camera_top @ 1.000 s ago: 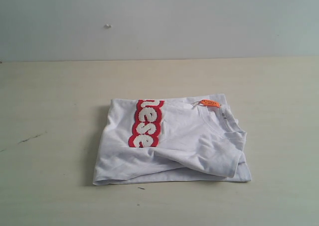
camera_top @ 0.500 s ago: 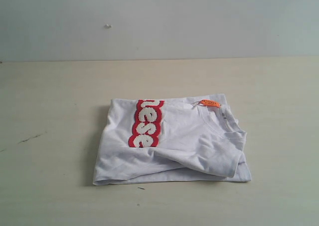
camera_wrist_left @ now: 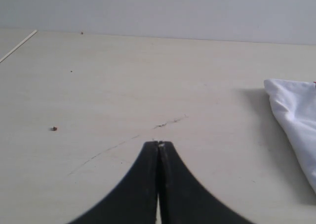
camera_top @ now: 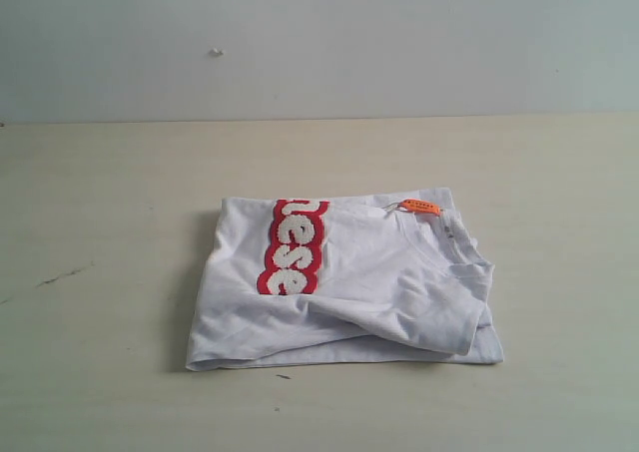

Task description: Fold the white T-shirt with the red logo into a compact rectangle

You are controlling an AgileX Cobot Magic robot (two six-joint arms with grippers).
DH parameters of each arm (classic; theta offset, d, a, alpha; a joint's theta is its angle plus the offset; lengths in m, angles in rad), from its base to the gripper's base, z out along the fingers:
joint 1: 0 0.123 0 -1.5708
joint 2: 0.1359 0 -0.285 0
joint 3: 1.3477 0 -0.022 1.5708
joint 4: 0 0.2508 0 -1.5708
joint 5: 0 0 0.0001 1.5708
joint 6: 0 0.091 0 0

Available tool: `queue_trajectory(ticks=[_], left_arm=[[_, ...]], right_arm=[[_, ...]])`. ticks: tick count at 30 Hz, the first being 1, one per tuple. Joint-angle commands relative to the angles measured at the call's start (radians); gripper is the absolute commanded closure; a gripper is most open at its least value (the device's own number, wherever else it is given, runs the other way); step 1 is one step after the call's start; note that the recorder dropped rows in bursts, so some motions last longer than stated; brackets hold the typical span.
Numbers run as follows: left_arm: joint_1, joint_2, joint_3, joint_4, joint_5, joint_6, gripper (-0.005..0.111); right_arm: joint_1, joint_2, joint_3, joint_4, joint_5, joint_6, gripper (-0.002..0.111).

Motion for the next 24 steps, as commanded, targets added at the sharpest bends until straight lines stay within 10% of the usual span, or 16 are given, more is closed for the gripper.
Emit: queue_trajectory(ticks=[1, 24], left_arm=[[0.002, -0.007, 0.002, -0.001, -0.011, 0.004, 0.107], [0.002, -0.007, 0.002, -0.001, -0.011, 0.004, 0.107]], right_arm=[[-0.004, -0.005, 0.004, 0.002, -0.003, -0.023, 0.108], [-0.004, -0.005, 0.004, 0.201, -0.007, -0.067, 0.108]])
